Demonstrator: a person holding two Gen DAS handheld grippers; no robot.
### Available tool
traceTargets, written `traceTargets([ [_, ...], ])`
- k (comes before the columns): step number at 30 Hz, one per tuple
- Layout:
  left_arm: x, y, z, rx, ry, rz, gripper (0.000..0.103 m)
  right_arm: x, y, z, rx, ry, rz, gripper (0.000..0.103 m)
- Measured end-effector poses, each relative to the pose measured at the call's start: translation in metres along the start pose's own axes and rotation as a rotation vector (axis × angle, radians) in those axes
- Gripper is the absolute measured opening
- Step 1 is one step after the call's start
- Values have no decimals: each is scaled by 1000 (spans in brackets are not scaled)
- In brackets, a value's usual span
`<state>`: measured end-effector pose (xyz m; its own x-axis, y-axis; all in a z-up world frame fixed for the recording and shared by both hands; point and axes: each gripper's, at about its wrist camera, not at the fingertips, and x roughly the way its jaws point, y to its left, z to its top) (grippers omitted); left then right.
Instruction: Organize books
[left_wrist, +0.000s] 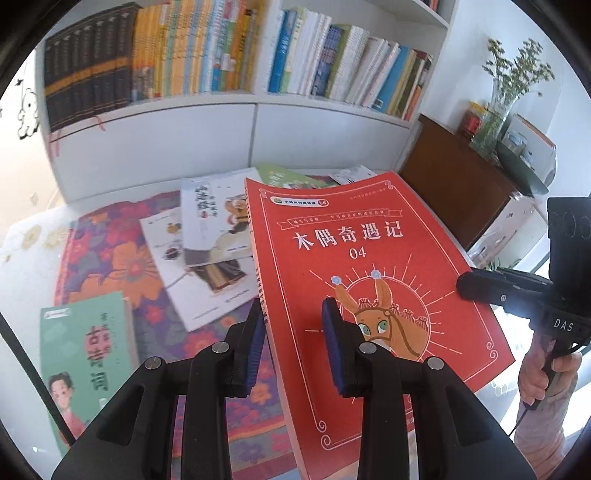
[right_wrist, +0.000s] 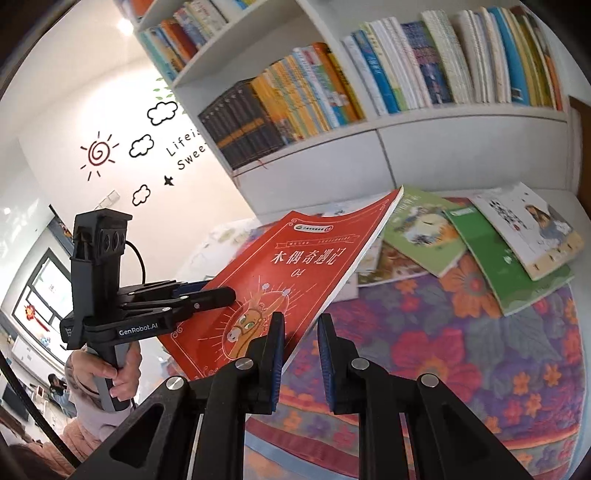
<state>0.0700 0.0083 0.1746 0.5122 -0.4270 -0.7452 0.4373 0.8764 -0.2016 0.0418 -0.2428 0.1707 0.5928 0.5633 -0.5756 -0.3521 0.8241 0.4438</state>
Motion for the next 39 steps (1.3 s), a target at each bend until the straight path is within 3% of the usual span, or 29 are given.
traceTargets([
  [10,-47,72,-23,-70,-54,65,28,47,65,11,-66,17,85,18],
  [24,-82,187,-64,-208,-97,165,29,150,158,15,-176,112,172,19],
  [32,-68,229,-87,-267,-75,202,29,205,176,5,-181,183,194,19],
  [39,-53,249,-102,-303,-60,190,29,237,168,-1,-138,233,208,19],
])
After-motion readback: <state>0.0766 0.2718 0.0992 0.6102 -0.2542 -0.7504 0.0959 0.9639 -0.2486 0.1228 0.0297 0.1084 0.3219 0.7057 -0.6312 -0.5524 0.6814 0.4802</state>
